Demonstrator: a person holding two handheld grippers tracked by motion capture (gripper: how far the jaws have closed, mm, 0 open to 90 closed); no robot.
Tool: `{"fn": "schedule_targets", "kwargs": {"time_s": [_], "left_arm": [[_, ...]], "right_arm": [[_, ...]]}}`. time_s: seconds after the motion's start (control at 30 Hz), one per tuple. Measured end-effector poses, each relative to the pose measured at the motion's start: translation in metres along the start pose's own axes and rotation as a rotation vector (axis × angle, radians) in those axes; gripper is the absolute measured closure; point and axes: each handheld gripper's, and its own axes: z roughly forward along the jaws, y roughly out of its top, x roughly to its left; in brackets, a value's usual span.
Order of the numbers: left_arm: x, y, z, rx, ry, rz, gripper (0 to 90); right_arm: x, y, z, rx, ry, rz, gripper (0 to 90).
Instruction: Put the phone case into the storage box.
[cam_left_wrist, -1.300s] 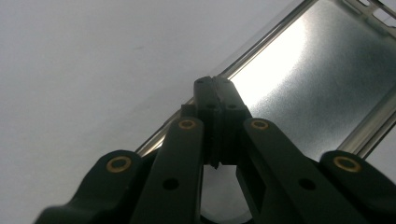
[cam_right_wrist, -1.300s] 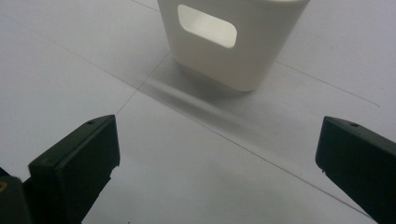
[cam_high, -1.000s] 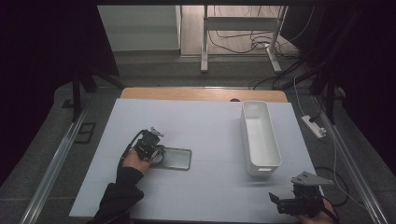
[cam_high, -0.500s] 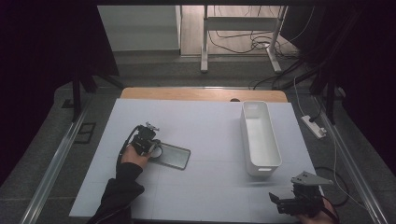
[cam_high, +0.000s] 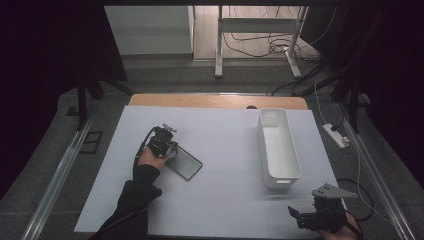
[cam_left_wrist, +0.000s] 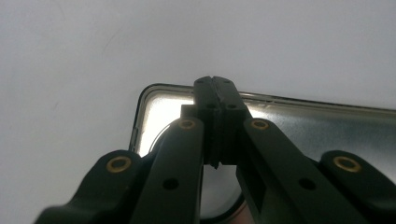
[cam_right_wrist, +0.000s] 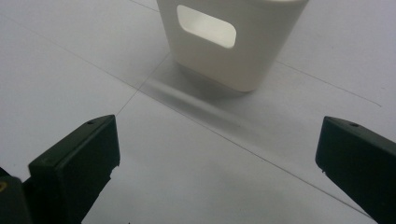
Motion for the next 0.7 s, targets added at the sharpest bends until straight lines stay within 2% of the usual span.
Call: {"fn": "schedule_targets", "kwargs": {"time_s": [0.33, 0.7], "left_arm": [[-0.001, 0.016, 0.012, -0.013, -0.031, -0.01, 89.3], [-0.014, 0.037, 0.024, -0.018, -0.063, 0.004, 89.2]], "right_arm": [[0.0, 0.0, 0.0, -0.001, 0.001, 0.0, 0.1], [0.0, 0.0, 0.0, -0.002, 0.002, 0.001, 0.1]]}}
